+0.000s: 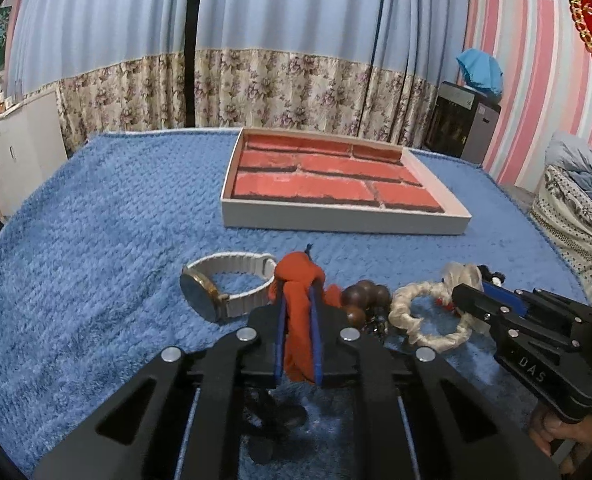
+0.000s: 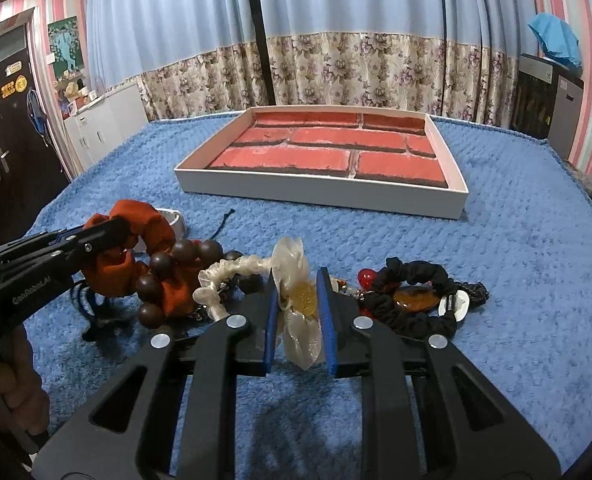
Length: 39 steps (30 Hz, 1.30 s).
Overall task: Organize jewelry
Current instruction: 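Close left gripper on orange scrunchie while right gripper closes on flower hair tie, then carry scrunchie in left tool while right tool carries flower tie to tray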
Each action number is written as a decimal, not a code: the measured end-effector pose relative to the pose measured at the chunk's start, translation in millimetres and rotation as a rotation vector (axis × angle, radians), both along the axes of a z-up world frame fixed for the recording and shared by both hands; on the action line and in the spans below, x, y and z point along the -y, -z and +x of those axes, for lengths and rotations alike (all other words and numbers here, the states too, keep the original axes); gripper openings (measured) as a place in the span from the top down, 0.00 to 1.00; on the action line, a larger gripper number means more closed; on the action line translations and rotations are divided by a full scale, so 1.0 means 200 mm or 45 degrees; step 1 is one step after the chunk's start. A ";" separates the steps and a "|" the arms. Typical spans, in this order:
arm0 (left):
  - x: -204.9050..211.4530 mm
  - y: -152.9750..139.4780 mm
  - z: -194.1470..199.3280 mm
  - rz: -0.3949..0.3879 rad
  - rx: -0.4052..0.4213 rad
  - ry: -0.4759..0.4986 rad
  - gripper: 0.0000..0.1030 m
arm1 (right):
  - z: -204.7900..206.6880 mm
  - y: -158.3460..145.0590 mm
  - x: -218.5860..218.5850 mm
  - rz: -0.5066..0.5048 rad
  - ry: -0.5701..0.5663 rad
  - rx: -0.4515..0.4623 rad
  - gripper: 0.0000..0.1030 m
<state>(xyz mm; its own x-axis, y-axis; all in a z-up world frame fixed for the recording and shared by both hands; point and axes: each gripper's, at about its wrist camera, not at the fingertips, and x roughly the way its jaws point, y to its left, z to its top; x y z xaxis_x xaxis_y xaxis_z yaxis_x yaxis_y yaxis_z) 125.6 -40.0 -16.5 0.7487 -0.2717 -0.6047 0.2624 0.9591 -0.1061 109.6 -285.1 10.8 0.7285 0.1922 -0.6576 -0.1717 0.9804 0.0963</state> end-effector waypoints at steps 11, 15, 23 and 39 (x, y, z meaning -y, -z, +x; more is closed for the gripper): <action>-0.01 -0.13 -0.11 0.008 0.087 -0.010 0.90 | -0.10 -0.13 0.04 0.011 0.026 0.081 0.82; 0.00 -0.17 -0.15 0.028 0.110 -0.020 0.90 | -0.15 -0.17 0.05 0.011 0.034 0.111 0.82; 0.00 -0.21 -0.25 0.042 0.138 -0.032 0.90 | -0.25 -0.24 0.09 0.005 0.078 0.157 0.82; 0.04 -0.20 -0.36 0.065 0.145 -0.017 0.90 | -0.44 -0.35 0.19 -0.014 0.160 0.227 0.81</action>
